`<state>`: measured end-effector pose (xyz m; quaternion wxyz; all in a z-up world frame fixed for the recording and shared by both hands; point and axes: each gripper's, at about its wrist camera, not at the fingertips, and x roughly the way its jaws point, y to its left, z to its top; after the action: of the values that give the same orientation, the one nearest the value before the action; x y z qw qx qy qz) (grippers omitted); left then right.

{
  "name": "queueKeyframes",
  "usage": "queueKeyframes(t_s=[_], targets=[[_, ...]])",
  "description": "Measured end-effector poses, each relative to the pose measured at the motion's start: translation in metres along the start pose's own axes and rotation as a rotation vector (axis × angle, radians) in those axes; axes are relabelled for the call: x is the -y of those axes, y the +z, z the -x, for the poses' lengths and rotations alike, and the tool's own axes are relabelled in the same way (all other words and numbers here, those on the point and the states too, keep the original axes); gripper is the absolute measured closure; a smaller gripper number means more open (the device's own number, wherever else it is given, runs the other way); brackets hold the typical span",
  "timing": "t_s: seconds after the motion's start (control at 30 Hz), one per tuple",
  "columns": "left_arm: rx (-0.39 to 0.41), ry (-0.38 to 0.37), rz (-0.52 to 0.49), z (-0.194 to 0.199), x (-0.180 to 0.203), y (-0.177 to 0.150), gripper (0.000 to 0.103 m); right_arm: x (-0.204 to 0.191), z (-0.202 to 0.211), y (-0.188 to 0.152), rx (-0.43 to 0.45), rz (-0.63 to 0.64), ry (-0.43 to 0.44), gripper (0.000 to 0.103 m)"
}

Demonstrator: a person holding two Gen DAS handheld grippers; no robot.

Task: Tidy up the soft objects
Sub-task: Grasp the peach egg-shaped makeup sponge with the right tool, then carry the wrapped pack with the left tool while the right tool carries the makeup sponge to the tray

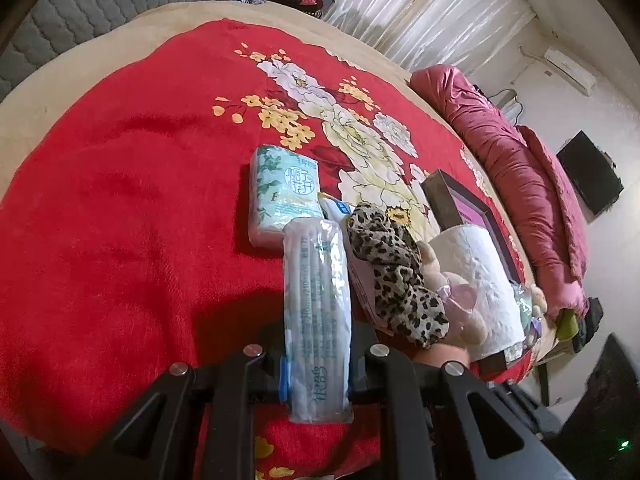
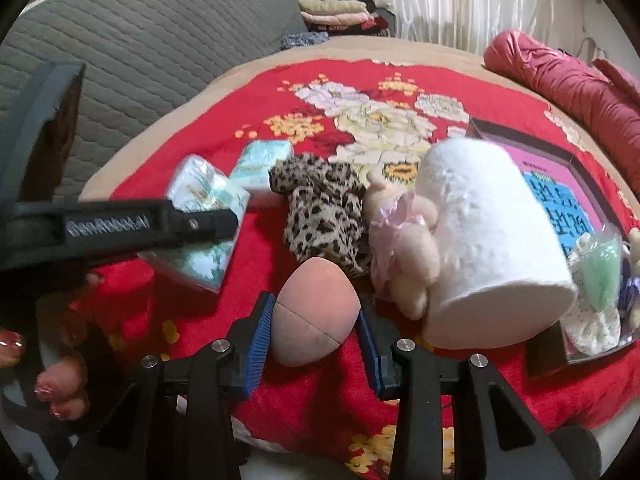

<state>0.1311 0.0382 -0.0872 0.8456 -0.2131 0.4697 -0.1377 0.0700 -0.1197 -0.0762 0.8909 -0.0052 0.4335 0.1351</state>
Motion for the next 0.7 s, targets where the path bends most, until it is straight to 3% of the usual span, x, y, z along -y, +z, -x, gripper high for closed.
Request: queueKeyframes(t_s=[0.37,0.7], targets=[[0.029,0.058,-0.106,0.016,0.028,-0.019,0.084,0.007,0.042,0.008,0.113,0.03,-0.016,0.062],[0.097,0.101,-0.202,0.034,0.068,-0.037,0.084,0.039,0.075,0.008,0.188,-0.039,-0.039,0.062]])
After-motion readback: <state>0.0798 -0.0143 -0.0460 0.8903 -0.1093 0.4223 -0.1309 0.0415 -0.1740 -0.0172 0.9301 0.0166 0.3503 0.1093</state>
